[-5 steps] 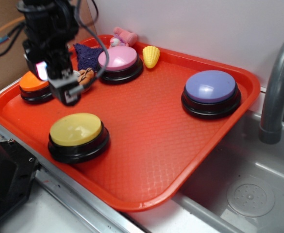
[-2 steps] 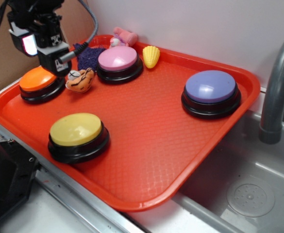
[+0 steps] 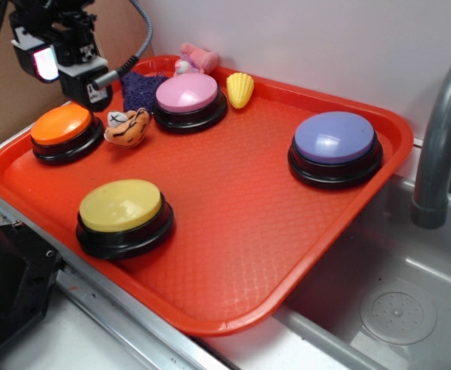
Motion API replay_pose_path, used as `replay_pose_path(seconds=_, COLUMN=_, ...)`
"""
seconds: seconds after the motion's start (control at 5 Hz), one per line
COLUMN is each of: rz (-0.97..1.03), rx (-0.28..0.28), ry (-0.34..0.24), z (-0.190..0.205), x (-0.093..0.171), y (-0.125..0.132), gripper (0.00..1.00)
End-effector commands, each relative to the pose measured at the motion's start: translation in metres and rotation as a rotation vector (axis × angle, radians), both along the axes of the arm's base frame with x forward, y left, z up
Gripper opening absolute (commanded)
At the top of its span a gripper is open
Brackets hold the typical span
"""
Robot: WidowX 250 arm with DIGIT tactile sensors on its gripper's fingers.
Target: Push the yellow button.
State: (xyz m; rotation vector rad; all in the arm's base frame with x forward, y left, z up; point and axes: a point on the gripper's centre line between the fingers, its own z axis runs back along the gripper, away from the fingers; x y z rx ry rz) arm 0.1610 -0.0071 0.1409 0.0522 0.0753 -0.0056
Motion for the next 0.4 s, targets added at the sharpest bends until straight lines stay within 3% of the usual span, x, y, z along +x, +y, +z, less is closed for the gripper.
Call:
replay_pose_path(seconds=0.0, rz=0.011, rx=-0.006, ry=-0.053, z=0.0116, x=0.0165, y=0.0052, gripper=1.0)
replay_pose_path(seconds=0.2, rz=-0.016, rx=0.007, ry=-0.069, z=0.016, x=0.017, y=0.0027, gripper=1.0)
